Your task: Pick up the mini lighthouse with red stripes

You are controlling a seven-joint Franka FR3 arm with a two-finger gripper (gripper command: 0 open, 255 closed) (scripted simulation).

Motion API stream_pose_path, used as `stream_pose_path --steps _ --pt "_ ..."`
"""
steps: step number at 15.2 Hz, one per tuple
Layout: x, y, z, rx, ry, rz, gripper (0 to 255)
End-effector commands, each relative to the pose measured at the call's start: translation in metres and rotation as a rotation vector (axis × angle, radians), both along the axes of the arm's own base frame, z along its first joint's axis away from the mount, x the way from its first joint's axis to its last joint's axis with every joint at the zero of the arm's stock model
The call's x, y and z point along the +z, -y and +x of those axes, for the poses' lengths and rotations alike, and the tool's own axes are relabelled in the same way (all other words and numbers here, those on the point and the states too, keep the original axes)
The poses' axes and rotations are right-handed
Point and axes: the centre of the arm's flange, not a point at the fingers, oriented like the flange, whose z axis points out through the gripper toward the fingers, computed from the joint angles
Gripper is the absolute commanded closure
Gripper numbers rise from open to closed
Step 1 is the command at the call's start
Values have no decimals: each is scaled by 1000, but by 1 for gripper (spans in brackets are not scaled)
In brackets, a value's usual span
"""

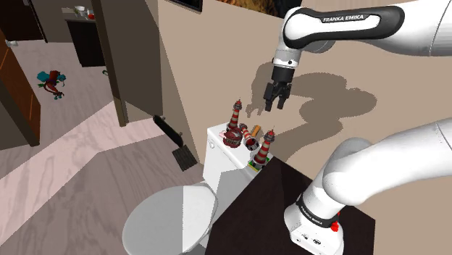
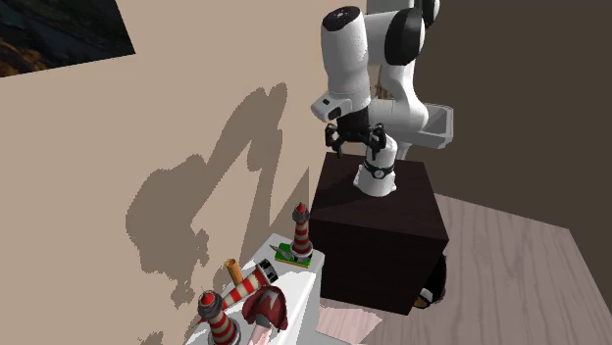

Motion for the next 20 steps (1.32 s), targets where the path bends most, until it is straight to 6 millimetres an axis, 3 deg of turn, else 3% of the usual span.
stream_pose_path --steps 1,17,20 --pt "-19 21 10 0 -24 7 0" --pt "-192 164 39 -7 -217 66 0" --pt "-211 170 39 -8 -225 69 0"
